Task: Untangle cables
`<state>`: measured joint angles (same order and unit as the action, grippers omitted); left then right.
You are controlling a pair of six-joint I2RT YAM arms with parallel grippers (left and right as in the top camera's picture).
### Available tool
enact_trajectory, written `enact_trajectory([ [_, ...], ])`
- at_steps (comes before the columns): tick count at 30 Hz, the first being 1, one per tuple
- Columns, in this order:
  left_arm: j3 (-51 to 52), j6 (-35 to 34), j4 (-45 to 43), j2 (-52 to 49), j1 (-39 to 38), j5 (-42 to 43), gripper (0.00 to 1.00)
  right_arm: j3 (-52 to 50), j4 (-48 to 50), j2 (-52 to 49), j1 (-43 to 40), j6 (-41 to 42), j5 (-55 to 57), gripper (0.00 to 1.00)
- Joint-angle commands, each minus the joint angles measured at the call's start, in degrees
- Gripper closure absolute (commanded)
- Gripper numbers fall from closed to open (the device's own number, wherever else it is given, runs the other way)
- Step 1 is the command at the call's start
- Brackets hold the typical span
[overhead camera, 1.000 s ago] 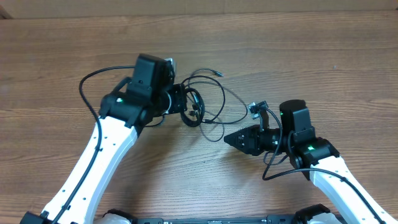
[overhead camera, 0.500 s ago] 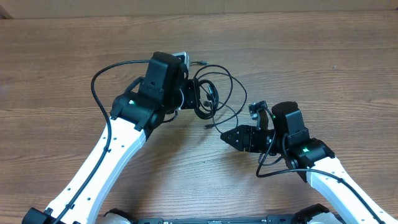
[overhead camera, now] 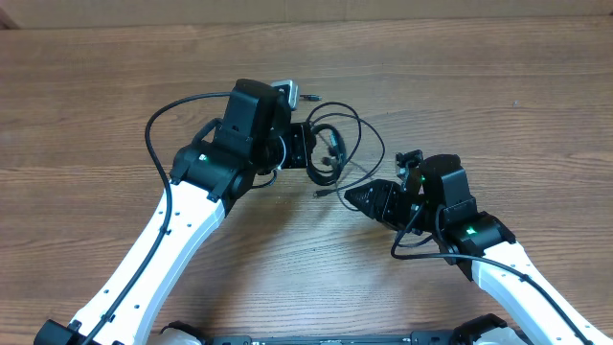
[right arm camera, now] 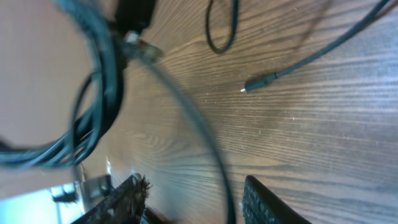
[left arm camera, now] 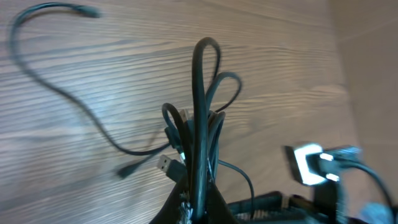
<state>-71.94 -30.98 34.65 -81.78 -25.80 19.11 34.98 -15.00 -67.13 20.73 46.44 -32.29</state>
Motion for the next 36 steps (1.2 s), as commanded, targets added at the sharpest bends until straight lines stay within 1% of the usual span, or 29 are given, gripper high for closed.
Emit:
enact_trajectory([
  [1, -0.9, 1.2, -1.3, 0.2, -0.2, 6.3, 0.96, 0.7, 0.3, -0.2, 0.3, 6.3, 1.2, 0.6],
  [4, -0.9, 1.3, -1.0, 0.2, -0.1, 5.7, 0.96, 0.7, -0.2, -0.2, 0.3, 6.3, 1.2, 0.88],
  [5, -0.9, 1.6, -0.7, 0.2, 0.1, 5.0, 0.96, 0.7, -0.9, -0.2, 0.3, 6.2, 1.5, 0.96],
  [7, -0.9, 3.2, 0.4, 0.2, 0.6, 2.4, 0.96, 0.7, -3.3, -0.2, 0.3, 5.2, 2.6, 0.96],
  [10, -0.9, 4.3, 2.8, 0.2, 2.1, -1.2, 0.96, 0.7, -9.2, -0.2, 0.3, 0.1, 7.1, 0.96],
  [12, -0.9, 5.6, 4.2, 0.2, 3.5, -1.5, 0.96, 0.7, -14.4, -0.2, 0.3, -1.8, 13.0, 0.96],
  [14, -0.9, 6.7, 5.4, 0.2, 4.6, -1.3, 0.96, 0.7, -18.7, -0.2, 0.1, -2.0, 19.7, 0.96],
  [15, -0.9, 7.8, 5.7, 0.2, 5.0, -0.6, 0.96, 0.7, -20.0, -0.2, 0.0, -2.0, 22.3, 0.95],
  [16, -0.9, 9.8, 5.7, 0.2, 5.2, 0.9, 0.96, 0.7, -20.8, -0.2, 0.0, -2.0, 24.5, 0.9],
  [18, -0.9, 13.4, 5.6, 0.2, 5.3, 4.0, 0.96, 0.7, -20.8, -0.2, 0.0, -2.0, 26.3, 0.77],
  [20, -0.9, 16.2, 5.7, 0.2, 5.3, 6.1, 0.96, 0.7, -19.9, -0.2, 0.0, -2.0, 26.8, 0.75],
  [24, -0.9, 18.9, 6.0, 0.2, 5.3, 6.8, 0.96, 0.7, -18.4, -0.2, 0.0, -2.0, 27.5, 0.64],
  [28, -0.9, 25.2, 6.4, 0.2, 5.3, 13.2, 0.96, 0.7, -18.4, -0.2, 0.0, -2.0, 29.4, 0.63],
  [29, -0.9, 27.1, 6.7, 0.2, 5.3, 15.0, 0.96, 0.7, -18.4, -0.2, 0.0, -2.0, 30.0, 0.61],
  [33, -0.9, 32.9, 8.5, 0.2, 5.3, 18.9, 0.96, 0.7, -18.8, -0.2, 0.0, -2.0, 33.0, 0.6],
  [36, -0.9, 34.0, 9.3, 0.2, 5.3, 19.5, 0.96, 0.7, -19.8, -0.2, 0.0, -1.9, 35.7, 0.6],
])
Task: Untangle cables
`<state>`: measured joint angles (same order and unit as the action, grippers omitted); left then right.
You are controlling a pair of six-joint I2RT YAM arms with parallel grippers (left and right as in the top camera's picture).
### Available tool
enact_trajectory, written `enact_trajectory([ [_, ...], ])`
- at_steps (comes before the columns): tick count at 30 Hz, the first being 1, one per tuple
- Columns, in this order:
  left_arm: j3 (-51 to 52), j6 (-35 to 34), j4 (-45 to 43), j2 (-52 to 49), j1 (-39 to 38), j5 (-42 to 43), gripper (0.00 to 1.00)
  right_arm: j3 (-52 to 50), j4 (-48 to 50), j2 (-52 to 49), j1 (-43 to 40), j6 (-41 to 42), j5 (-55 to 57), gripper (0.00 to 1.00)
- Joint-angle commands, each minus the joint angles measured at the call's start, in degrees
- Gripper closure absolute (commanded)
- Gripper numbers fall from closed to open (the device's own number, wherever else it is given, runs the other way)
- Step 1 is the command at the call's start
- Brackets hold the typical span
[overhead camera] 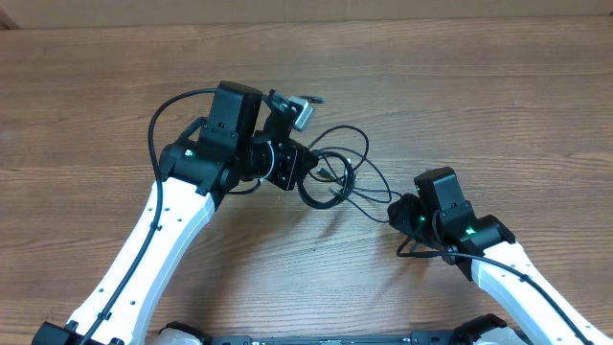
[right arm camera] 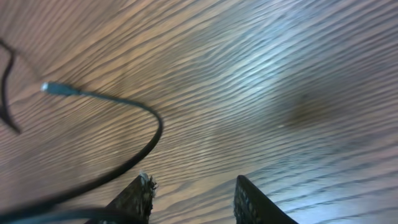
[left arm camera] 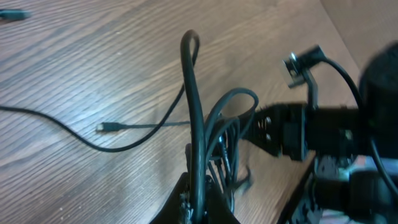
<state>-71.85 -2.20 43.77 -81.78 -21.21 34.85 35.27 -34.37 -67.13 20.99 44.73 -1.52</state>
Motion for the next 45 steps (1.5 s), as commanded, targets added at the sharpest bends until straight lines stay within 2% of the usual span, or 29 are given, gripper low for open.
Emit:
enact_trajectory([
  [1, -1.0, 5.2, 0.4, 0.2, 0.7, 3.8, 0.96, 0.4, -0.5, -0.2, -0.2, -0.2, 5.5, 0.6],
  [4, -1.0, 5.3, 0.9, 0.2, 0.7, 3.8, 0.96, 0.4, -0.2, -0.2, -0.2, -0.2, 5.3, 0.58],
  [6, -1.0, 5.8, 1.1, 0.2, 0.5, 3.9, 0.96, 0.4, 0.8, -0.2, -0.2, -0.3, 4.3, 0.49],
  [10, -1.0, 7.0, 1.5, 0.2, 0.5, 5.2, 0.96, 0.4, 2.7, -0.2, -0.2, -2.3, 0.1, 0.43],
  [12, -1.0, 7.0, 1.7, 0.2, 0.5, 4.9, 0.96, 0.4, 5.5, -0.2, -0.2, -9.6, -7.9, 0.43],
  [16, -1.0, 6.9, 3.1, 0.1, 0.6, -0.5, 0.96, 0.4, 9.1, -0.1, -0.2, -18.6, -21.5, 0.39],
  [22, -1.0, 7.0, 6.6, 0.0, 0.5, -2.0, 0.96, 0.4, 15.4, -0.1, -0.1, -27.2, -38.9, 0.4],
  [25, -1.0, 7.0, 7.5, -0.1, 0.5, -1.1, 0.96, 0.4, 19.2, -0.1, -0.1, -27.3, -44.1, 0.4],
  [27, -1.0, 7.2, 8.0, -0.1, 0.5, 1.1, 0.96, 0.4, 21.0, -0.1, -0.1, -27.3, -45.4, 0.4],
  [30, -1.0, 11.4, 9.6, -0.2, 0.4, 5.6, 0.96, 0.4, 22.8, -0.1, -0.1, -27.3, -44.9, 0.4],
  [35, -1.0, 16.0, 13.7, -0.2, 0.4, 5.9, 0.96, 0.4, 27.1, -0.1, -0.1, -27.3, -43.7, 0.41],
  [38, -1.0, 18.9, 15.5, -0.2, 0.4, 9.0, 0.96, 0.4, 29.4, -0.1, -0.1, -27.2, -43.8, 0.47],
  [41, -1.0, 23.4, 16.9, -0.2, 0.4, 14.3, 0.96, 0.4, 29.8, -0.1, -0.1, -27.2, -44.8, 0.48],
  [45, -1.0, 26.5, 17.1, -0.2, 0.4, 15.3, 0.96, 0.4, 29.6, -0.1, 0.0, -27.3, -48.2, 0.48],
])
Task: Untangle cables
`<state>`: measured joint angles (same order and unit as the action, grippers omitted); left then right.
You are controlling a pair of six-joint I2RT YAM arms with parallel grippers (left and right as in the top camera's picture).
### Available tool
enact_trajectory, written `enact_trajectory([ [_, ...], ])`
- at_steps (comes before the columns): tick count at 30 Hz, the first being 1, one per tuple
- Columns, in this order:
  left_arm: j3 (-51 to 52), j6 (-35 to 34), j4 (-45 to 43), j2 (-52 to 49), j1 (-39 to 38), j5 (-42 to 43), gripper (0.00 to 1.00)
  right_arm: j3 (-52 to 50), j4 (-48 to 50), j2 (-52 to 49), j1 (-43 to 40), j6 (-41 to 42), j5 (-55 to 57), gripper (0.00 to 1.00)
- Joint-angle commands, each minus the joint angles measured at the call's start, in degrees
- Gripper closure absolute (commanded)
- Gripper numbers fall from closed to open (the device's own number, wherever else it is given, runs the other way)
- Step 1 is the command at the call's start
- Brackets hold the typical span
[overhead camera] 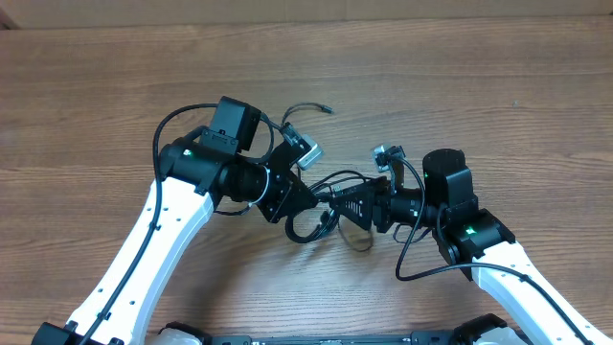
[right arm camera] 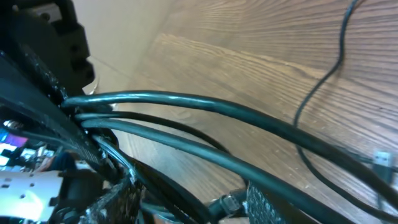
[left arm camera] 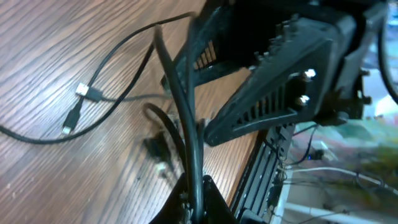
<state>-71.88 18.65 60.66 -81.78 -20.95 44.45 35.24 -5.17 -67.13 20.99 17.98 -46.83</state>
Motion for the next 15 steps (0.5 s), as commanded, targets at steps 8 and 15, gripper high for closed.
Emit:
enact_trajectory([
  [8, -1.0, 6.7, 0.2, -0.2, 0.1, 6.8, 0.96, 0.5, 0.4, -0.1, 0.0, -0.5, -4.5, 0.57],
  [15, -1.0, 7.1, 0.2, -0.8, 0.1, 6.6, 0.96, 0.5, 0.4, -0.1, 0.0, -0.5, -5.0, 0.73],
])
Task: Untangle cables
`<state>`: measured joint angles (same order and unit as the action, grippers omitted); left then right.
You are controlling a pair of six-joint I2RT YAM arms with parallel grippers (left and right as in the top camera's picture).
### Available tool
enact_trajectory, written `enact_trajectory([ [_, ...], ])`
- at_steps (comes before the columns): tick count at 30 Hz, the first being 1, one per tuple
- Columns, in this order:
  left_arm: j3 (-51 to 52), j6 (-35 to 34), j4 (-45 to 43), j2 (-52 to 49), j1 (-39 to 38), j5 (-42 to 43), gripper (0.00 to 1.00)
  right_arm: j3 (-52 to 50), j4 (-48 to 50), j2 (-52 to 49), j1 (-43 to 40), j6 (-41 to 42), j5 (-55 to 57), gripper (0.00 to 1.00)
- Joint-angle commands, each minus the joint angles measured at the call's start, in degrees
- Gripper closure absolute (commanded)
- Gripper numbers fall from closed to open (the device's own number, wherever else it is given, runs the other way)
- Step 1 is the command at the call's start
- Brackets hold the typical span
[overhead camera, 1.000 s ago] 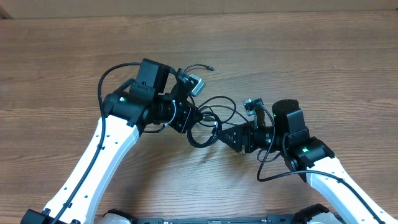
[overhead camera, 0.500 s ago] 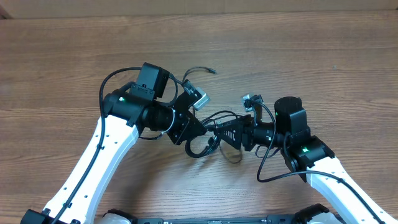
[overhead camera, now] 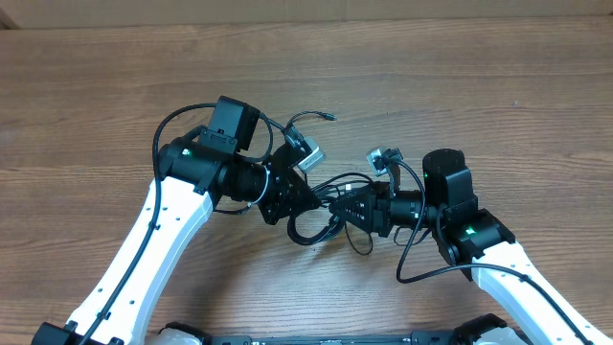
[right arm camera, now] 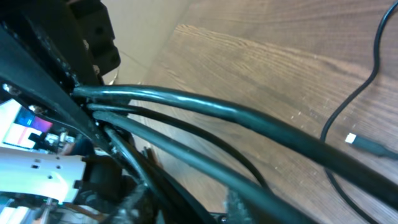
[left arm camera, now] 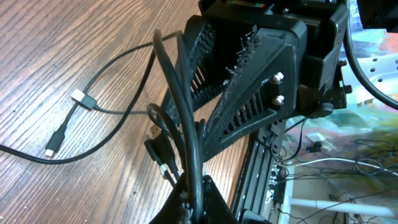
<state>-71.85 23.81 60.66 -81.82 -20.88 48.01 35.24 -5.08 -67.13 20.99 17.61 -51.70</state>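
A tangle of black cables (overhead camera: 324, 196) hangs between my two grippers at the table's middle. My left gripper (overhead camera: 299, 203) is shut on a thick cable loop (left arm camera: 180, 106) that rises from its jaws (left arm camera: 193, 186). My right gripper (overhead camera: 345, 209) faces it closely and stands open, with thick cable strands (right arm camera: 249, 121) running across between its fingers (right arm camera: 140, 202). In the left wrist view the right gripper's ribbed fingers (left arm camera: 255, 81) sit right behind the loop. A thin cable with USB plugs (left arm camera: 79, 98) trails over the wood. One plug end (overhead camera: 328, 117) sticks out behind the left wrist.
The wooden table (overhead camera: 498, 86) stretches all around, with its back edge along the top of the overhead view. Each arm's own wiring loops beside it, on the left (overhead camera: 163, 129) and on the right (overhead camera: 407, 254). The arm bases stand at the near edge.
My right gripper has pushed slightly further onto the bundle, and its fingers stand a little closer together round the strands. The left gripper keeps its hold and has barely moved.
First my left gripper held the bundle further back while the right, open, pointed at it. Then the right had drawn back to the right, away from the cables. After that the left had brought the bundle forward and the right reached in, and now its fingers straddle the strands.
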Motion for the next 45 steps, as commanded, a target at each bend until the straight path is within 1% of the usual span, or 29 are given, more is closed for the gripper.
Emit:
enact_trajectory([
  [1, -1.0, 1.9, 0.2, -1.0, 0.1, 3.1, 0.96, 0.5, 0.3, -0.1, 0.0, -0.2, -0.1, 0.77],
  [5, -1.0, 1.9, -0.2, -2.6, 0.1, 3.0, 0.96, 0.5, 0.3, -0.1, 0.0, -0.2, -0.5, 0.92],
  [6, -1.0, 1.9, -0.7, -3.1, 0.1, 2.7, 0.94, 0.5, 0.3, -0.1, 0.0, -0.2, -0.5, 0.95],
  [7, -1.0, 1.9, -1.3, -3.5, 0.1, 2.4, 0.91, 0.5, 0.3, -0.1, 0.0, -0.2, -0.5, 0.96],
  [11, -1.0, 1.9, -2.9, -4.0, 0.7, 2.4, 0.75, 0.5, -0.9, -0.1, 0.0, -0.1, 0.4, 0.96],
  [14, -1.2, 1.3, -3.7, -3.8, 1.8, 2.4, 0.63, 0.5, -4.3, -0.1, -0.1, -0.1, 5.8, 0.96],
  [16, -1.4, 0.2, -3.7, -3.8, 2.9, 2.4, 0.51, 0.5, -6.8, -0.1, -0.1, 0.9, 10.8, 0.96],
  [18, -1.4, -1.0, -3.5, -3.7, 4.0, 2.4, 0.42, 0.5, -8.7, -0.1, -0.1, 4.7, 17.2, 0.96],
  [19, -1.4, -1.7, -3.5, -3.7, 4.5, 2.4, 0.39, 0.5, -9.0, -0.1, -0.1, 7.0, 19.7, 0.96],
  [20, -1.4, -2.6, -3.4, -3.7, 5.0, 2.4, 0.33, 0.5, -9.1, -0.1, -0.1, 9.2, 21.7, 0.96],
  [21, -1.4, -3.2, -3.2, -3.7, 5.3, 2.4, 0.31, 0.5, -8.7, -0.1, -0.1, 10.7, 22.7, 0.96],
  [23, -1.4, -3.3, -2.4, -3.7, 5.5, 2.4, 0.32, 0.5, -7.3, -0.1, -0.1, 12.7, 22.7, 0.96],
  [24, -1.4, -3.3, -1.8, -3.7, 5.5, 2.4, 0.34, 0.5, -6.4, -0.1, -0.1, 13.2, 22.4, 0.96],
  [27, -1.4, -3.3, -0.7, -3.7, 5.4, 2.4, 0.47, 0.5, -4.2, -0.1, 0.0, 13.7, 20.6, 0.96],
  [29, -1.4, -3.5, 0.0, -3.7, 5.4, 2.0, 0.5, 0.5, -2.9, -0.1, -0.1, 13.7, 18.8, 0.96],
  [31, -1.4, -4.0, 0.7, -3.7, 5.4, -0.2, 0.5, 0.5, -2.0, -0.1, 0.0, 14.0, 17.9, 0.96],
  [33, -1.4, -6.3, 0.9, -3.7, 5.4, -3.8, 0.49, 0.5, -1.5, -0.1, -0.1, 14.1, 17.7, 0.96],
  [34, -1.4, -8.8, 0.8, -3.7, 5.4, -6.7, 0.47, 0.5, -1.0, -0.1, -0.1, 14.1, 17.7, 0.96],
  [35, -1.4, -9.7, 0.8, -3.7, 5.4, -7.8, 0.46, 0.5, -0.6, -0.1, -0.1, 14.1, 17.7, 0.96],
  [38, -1.4, -14.7, 0.5, -3.7, 5.4, -12.0, 0.46, 0.5, 1.9, -0.1, -0.1, 14.8, 16.5, 0.96],
  [41, -1.4, -18.6, -0.3, -3.7, 5.4, -12.8, 0.45, 0.5, 5.4, -0.1, 0.0, 15.7, 14.3, 0.96],
  [45, -1.4, -22.7, -1.9, -3.7, 5.4, -12.9, 0.4, 0.5, 10.1, -0.1, -0.1, 15.7, 10.0, 0.96],
])
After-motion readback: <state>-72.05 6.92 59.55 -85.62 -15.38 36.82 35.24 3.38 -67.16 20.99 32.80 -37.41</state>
